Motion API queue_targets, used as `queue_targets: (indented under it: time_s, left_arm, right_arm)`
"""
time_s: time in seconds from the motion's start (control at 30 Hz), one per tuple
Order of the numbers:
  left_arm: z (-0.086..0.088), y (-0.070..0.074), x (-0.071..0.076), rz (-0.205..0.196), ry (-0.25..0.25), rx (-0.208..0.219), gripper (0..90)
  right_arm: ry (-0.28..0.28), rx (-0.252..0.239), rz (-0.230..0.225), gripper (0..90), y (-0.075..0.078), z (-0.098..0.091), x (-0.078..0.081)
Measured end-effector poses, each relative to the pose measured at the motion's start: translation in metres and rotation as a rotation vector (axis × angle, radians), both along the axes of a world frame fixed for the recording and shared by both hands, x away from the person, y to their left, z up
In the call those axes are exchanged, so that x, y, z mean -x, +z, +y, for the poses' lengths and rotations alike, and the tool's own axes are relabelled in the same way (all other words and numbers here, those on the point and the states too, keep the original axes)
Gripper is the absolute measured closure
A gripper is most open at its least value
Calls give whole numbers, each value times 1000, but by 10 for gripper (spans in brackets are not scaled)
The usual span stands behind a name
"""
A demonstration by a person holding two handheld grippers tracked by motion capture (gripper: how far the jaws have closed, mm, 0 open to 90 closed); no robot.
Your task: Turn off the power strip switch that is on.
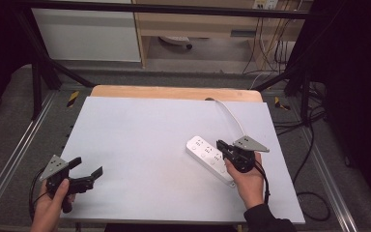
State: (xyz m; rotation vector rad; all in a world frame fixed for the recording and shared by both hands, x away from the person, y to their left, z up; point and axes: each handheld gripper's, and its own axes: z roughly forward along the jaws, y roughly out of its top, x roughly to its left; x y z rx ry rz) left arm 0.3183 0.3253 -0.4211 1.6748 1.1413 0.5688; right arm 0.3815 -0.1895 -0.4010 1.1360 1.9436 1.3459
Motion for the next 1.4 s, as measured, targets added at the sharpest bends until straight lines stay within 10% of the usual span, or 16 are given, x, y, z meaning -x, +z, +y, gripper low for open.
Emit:
queue_targets:
  time_s: [1.4]
  left_arm:
    - [-3, -1, 0, 6, -26, -22, 56]
  right_arm:
    - [32, 87, 79, 900, -30, 11, 15]
